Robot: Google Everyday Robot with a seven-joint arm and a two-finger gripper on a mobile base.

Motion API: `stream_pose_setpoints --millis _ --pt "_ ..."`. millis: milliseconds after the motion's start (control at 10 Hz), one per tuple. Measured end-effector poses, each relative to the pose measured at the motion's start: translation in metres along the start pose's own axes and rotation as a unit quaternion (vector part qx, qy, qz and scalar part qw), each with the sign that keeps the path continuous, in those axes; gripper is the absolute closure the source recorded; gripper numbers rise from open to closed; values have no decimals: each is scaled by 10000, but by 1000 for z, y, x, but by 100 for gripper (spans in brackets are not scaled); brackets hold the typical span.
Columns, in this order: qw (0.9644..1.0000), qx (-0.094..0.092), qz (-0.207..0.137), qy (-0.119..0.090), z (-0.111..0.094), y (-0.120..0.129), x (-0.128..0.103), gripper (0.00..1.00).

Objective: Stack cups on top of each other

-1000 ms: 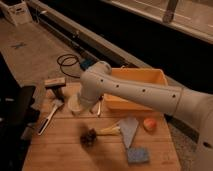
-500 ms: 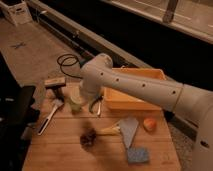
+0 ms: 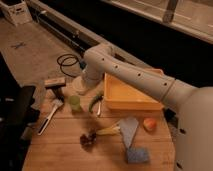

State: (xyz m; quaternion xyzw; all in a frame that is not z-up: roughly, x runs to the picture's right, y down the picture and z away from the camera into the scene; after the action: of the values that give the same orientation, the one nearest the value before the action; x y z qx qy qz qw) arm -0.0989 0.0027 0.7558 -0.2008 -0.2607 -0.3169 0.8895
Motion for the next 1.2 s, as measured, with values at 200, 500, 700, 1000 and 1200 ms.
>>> stream_pose_setpoints --millis 200,500,700,1000,1200 --pt "9999 -78 -70 -88 10 -14 1 100" --pt "9995 -190 -58 -228 24 -21 6 100" --pt "9990 -279 -65 -329 36 -24 7 100" --pt "9977 -440 -130 -499 58 -27 -1 100" --pt "9969 -526 -145 -562 67 -25 -4 100"
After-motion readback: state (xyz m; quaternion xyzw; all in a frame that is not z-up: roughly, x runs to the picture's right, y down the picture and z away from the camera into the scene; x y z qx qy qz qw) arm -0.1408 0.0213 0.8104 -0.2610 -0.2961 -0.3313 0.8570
